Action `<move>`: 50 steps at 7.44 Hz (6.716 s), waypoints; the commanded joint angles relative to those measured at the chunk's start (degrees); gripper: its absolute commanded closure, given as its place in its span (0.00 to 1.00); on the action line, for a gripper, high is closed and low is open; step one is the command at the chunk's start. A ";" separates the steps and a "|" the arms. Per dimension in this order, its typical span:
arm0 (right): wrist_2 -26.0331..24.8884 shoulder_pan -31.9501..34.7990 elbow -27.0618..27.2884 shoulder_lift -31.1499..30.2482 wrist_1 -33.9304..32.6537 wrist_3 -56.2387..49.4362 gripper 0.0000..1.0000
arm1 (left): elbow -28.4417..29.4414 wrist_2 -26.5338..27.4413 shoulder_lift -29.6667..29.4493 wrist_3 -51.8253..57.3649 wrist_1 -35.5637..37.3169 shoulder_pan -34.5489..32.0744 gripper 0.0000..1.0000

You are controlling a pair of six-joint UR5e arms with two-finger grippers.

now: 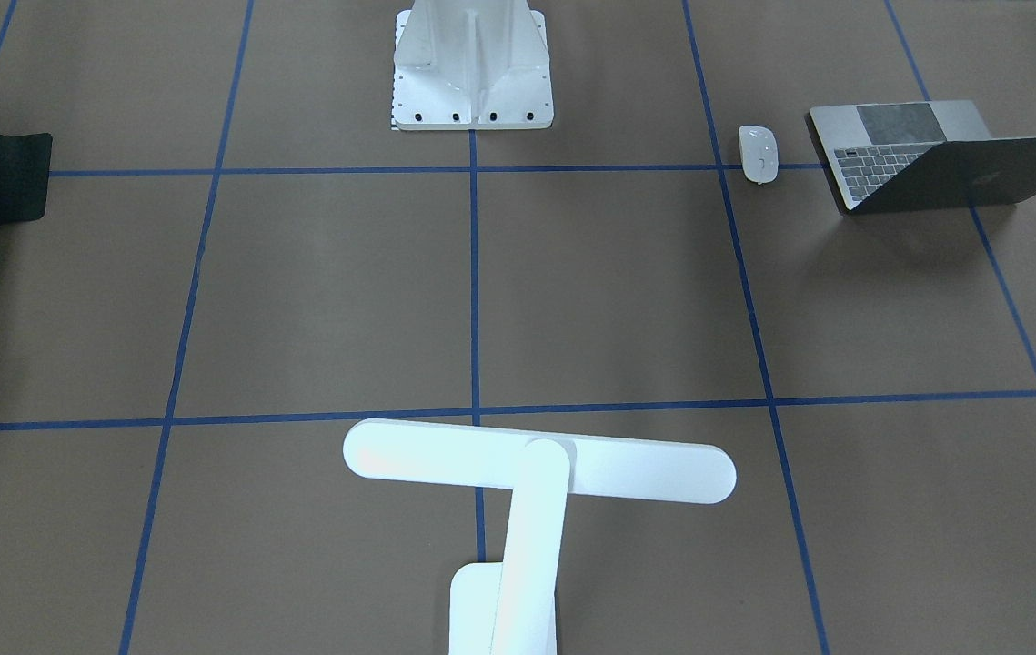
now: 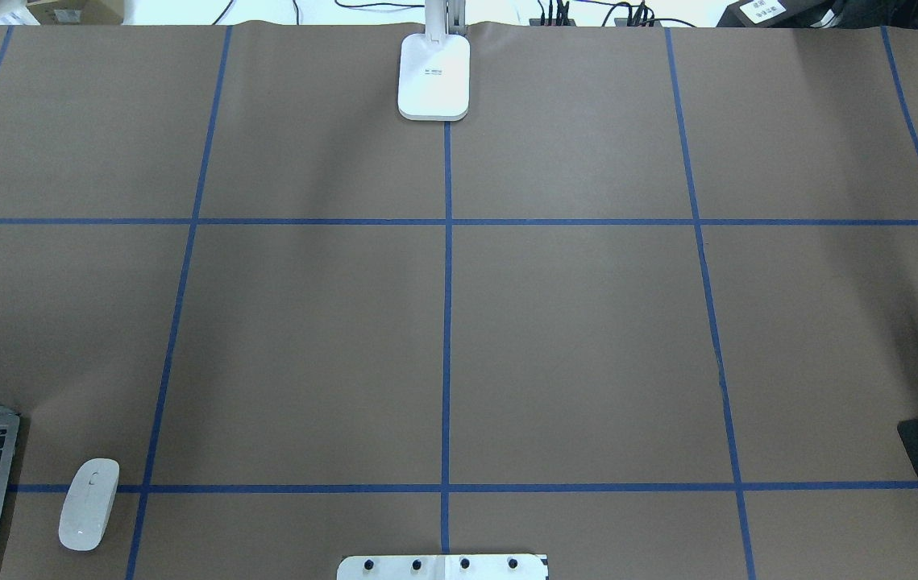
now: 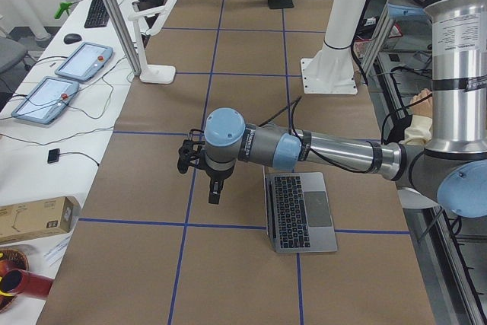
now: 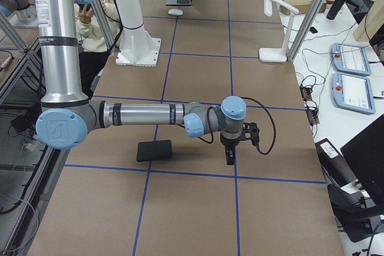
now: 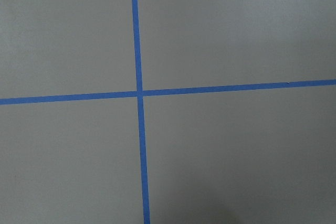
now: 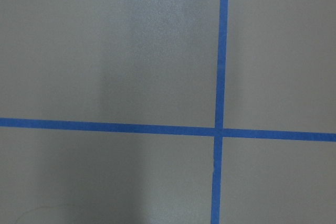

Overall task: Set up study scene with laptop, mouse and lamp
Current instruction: 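Lower the left gripper onto the silver laptop's edge nearest the robot, then grasp the silver laptop's edge with the left gripper, then drag the laptop with the left gripper toward the white lamp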

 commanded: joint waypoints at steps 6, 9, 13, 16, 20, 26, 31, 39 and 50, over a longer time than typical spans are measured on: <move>-4.24 -4.83 -0.12 1.14 -2.27 1.74 0.00 | -1.72 -3.60 3.87 -20.97 0.70 -0.09 0.00; -3.28 -5.54 0.66 0.70 -1.93 3.60 0.00 | -7.41 -3.43 7.70 -53.40 0.79 0.00 0.01; -1.01 -6.24 2.24 -0.08 -1.84 4.39 0.00 | -9.29 -4.74 13.52 -79.33 -0.96 0.00 0.00; -0.38 -6.24 3.20 -0.70 -1.23 4.22 0.00 | -8.14 -4.75 14.06 -85.21 -1.14 0.70 0.00; -0.38 -6.33 4.43 -1.58 -1.14 3.69 0.00 | -6.48 -4.66 14.50 -86.10 -1.40 6.23 0.00; -0.29 -6.51 6.46 -3.16 -1.23 3.78 0.00 | 0.02 -4.40 14.50 -97.03 -16.90 15.52 0.00; -0.29 -6.59 6.46 -3.43 -1.23 3.78 0.00 | 1.79 -4.66 15.47 -102.80 -22.50 16.61 1.00; 0.33 -6.68 6.55 -3.51 -1.23 3.69 0.00 | -0.23 -14.31 11.88 -103.24 -20.40 15.91 1.00; 1.73 -6.95 5.93 -4.13 -2.20 4.04 0.00 | 0.56 -15.73 -25.17 -103.06 12.78 13.54 1.00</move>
